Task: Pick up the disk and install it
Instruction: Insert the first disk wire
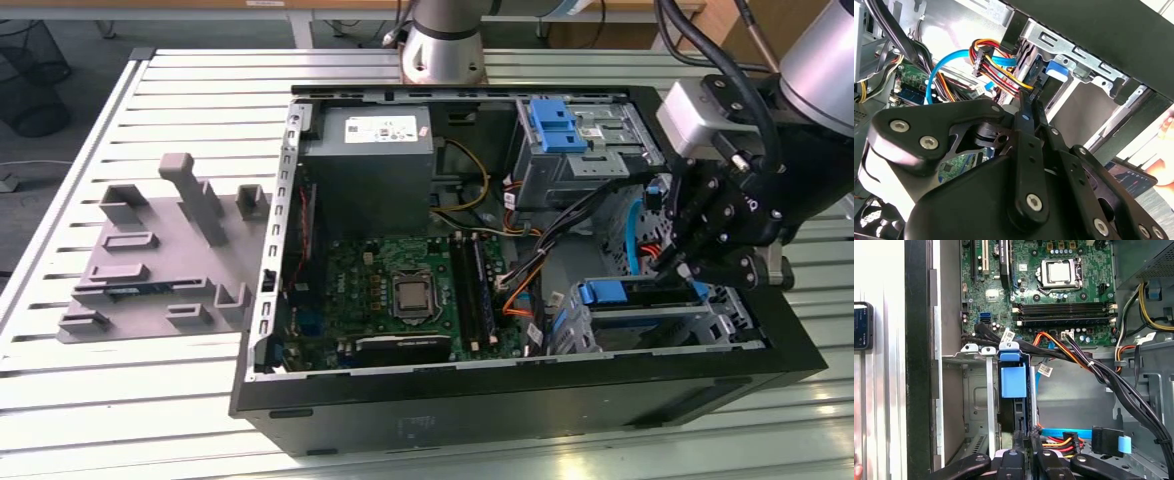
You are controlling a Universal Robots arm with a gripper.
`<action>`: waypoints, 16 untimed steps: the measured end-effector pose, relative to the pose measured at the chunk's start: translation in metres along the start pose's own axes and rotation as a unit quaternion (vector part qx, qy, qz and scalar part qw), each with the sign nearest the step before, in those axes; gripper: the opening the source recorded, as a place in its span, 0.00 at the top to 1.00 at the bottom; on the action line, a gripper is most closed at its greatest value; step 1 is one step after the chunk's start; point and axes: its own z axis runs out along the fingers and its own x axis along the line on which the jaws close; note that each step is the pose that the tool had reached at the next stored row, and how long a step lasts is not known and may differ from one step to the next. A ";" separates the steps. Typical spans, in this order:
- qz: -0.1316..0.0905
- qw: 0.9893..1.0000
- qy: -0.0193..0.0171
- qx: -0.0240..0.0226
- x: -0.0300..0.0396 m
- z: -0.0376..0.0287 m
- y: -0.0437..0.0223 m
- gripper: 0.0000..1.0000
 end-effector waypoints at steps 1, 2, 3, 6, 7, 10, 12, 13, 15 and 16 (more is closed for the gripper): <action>0.000 1.000 0.000 0.000 0.0001 0.0002 -0.0001 0.83; 0.000 1.000 0.000 0.000 0.0002 0.0004 -0.0001 0.83; 0.000 1.000 0.000 0.000 0.0003 0.0008 -0.0001 0.83; 0.000 1.000 0.000 -0.001 0.0004 0.0019 -0.0003 0.83; 0.000 1.000 0.001 -0.001 0.0004 0.0023 -0.0003 0.83; 0.000 1.000 0.000 -0.002 0.0003 0.0029 -0.0005 0.83; 0.000 1.000 0.000 -0.002 0.0003 0.0028 -0.0006 0.83; 0.000 1.000 0.000 -0.002 0.0003 0.0027 -0.0007 0.83; 0.000 1.000 -0.001 -0.002 0.0003 0.0024 -0.0011 0.83; 0.000 1.000 -0.001 -0.002 0.0003 0.0023 -0.0014 0.83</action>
